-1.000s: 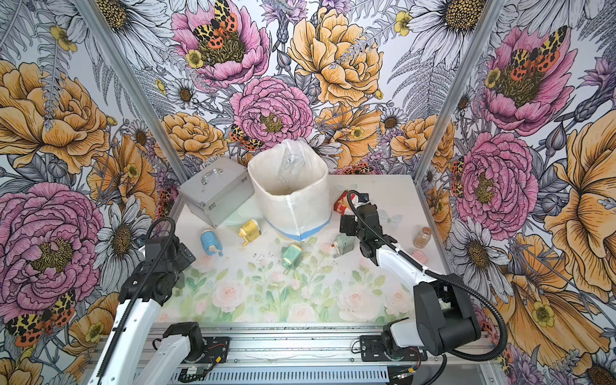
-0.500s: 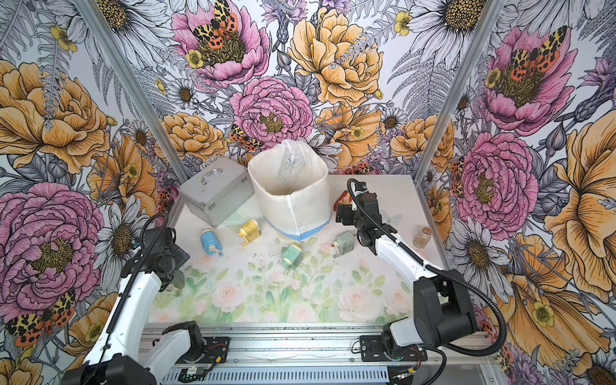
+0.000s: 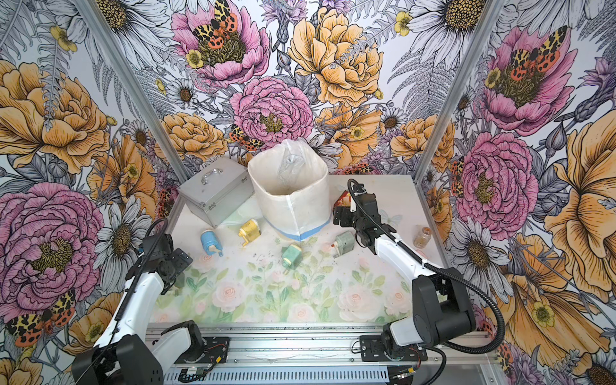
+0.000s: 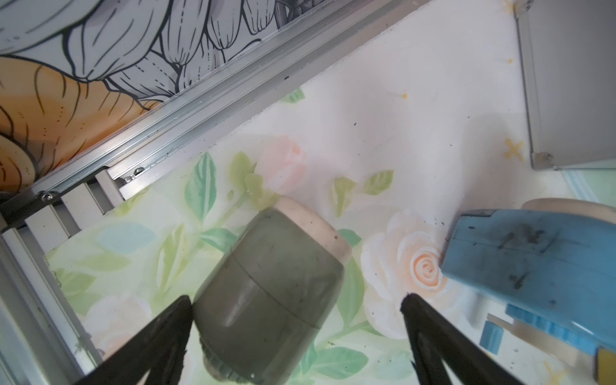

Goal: Take out the pencil sharpener tray and clean the shavings
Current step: Move the pencil sharpener to the center of the board.

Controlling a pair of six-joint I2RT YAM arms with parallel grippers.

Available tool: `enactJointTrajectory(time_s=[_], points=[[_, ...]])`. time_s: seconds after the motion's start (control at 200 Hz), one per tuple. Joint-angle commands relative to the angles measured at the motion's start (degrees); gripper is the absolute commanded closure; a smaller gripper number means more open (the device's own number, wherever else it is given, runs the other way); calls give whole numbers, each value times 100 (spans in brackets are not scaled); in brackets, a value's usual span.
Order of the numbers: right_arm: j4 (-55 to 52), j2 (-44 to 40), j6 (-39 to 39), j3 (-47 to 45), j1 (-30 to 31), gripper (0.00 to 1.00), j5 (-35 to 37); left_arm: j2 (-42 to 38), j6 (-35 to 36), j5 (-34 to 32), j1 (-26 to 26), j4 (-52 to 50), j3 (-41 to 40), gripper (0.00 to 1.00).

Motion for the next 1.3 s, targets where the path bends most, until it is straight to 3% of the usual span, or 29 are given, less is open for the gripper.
enactJointTrajectory(time_s=[0.0,0.53,0.746,1.011,1.296], points=[[16,-15,120,156,33,6,-151,-37,96,242,57,345,-74,1],[15,-83,126,104,33,6,-135,161,-400,676,-58,164,-163,1],[19,-100,139,103,33,6,-134,130,-620,423,-117,-67,-110,2],[11,-184,138,62,30,6,-129,113,-788,35,-20,-223,-101,9],[10,-196,146,45,33,6,-145,106,-790,56,13,-244,-173,26]])
